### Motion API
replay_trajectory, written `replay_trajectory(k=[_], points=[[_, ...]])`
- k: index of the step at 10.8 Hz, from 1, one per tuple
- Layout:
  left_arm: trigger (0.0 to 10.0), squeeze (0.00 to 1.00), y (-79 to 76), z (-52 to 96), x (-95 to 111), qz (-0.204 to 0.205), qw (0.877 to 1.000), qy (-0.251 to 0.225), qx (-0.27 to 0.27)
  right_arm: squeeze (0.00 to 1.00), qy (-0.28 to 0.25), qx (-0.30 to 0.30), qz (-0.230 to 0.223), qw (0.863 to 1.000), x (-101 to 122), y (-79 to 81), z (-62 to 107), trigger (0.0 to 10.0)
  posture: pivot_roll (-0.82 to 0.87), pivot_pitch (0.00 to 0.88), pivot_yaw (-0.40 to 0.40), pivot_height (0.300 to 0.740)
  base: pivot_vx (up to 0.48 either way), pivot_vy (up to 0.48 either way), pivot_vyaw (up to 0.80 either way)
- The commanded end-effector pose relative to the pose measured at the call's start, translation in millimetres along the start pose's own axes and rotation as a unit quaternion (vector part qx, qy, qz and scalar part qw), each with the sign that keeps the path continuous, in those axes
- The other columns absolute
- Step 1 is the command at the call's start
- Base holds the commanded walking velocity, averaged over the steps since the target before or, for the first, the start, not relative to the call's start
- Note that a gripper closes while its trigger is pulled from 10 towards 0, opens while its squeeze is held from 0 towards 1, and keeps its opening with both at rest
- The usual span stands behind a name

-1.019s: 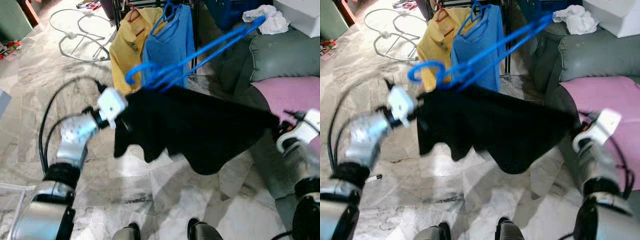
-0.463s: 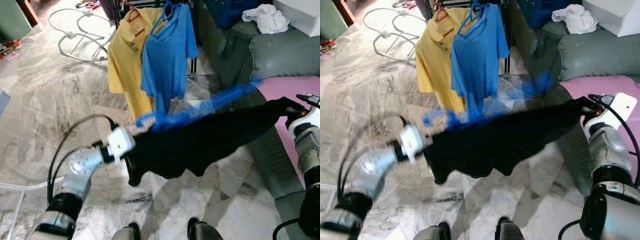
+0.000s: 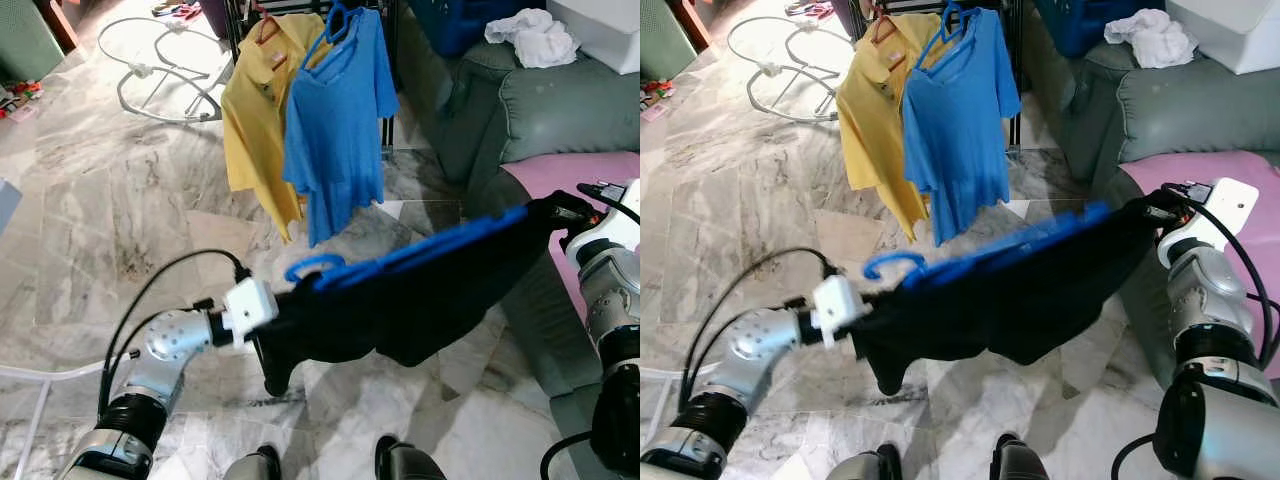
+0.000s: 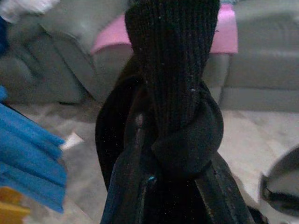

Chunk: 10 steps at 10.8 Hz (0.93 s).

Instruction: Hang hanger

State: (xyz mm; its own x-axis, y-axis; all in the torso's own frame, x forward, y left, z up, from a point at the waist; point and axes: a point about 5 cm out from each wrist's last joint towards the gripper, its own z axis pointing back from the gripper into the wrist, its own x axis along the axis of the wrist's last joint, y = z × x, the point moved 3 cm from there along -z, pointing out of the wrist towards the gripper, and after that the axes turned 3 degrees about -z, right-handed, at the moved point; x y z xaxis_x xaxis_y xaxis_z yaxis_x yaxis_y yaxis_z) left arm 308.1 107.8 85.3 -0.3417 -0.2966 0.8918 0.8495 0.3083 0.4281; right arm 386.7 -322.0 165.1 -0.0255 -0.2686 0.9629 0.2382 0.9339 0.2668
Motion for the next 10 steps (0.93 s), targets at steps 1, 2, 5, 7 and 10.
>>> replay_trajectory(k=[1, 2, 5, 7, 10], points=[[0.0, 0.00, -8.4, 9.6, -15.4, 0.013, 0.999, 0.038, -0.023, 0.00, -0.043, 0.004, 0.002, 0.999, 25.5, 5.1, -3.4, 0.0, -0.20, 0.199, 0.054, 0.740, 0.000, 0.000, 0.00], [0.0, 0.00, -16.7, 8.6, -23.5, 0.028, 0.997, 0.058, -0.045, 0.00, -0.049, 0.014, 0.002, 0.999, 29.2, 10.8, -4.2, 0.0, -0.21, 0.199, 0.058, 0.740, 0.000, 0.000, 0.00], [0.0, 0.00, -18.7, 1.9, -40.0, 0.057, 0.994, 0.095, -0.004, 0.00, -0.071, 0.080, 0.018, 0.994, 39.4, 37.8, 0.6, 0.0, -0.24, 0.197, 0.061, 0.740, 0.000, 0.000, 0.00], [0.0, 0.00, -6.9, 3.4, -46.9, 0.059, 0.990, 0.121, 0.050, 0.00, -0.066, 0.089, 0.030, 0.993, 35.3, 39.5, 5.4, 0.0, -0.25, 0.197, 0.058, 0.740, 0.000, 0.000, 0.00], [0.0, 0.00, -11.8, 8.6, -63.9, 0.048, 0.980, 0.185, 0.062, 0.00, -0.071, 0.128, 0.024, 0.989, 39.6, 64.7, 10.4, 0.0, -0.25, 0.196, 0.062, 0.740, 0.000, 0.000, 0.00]])
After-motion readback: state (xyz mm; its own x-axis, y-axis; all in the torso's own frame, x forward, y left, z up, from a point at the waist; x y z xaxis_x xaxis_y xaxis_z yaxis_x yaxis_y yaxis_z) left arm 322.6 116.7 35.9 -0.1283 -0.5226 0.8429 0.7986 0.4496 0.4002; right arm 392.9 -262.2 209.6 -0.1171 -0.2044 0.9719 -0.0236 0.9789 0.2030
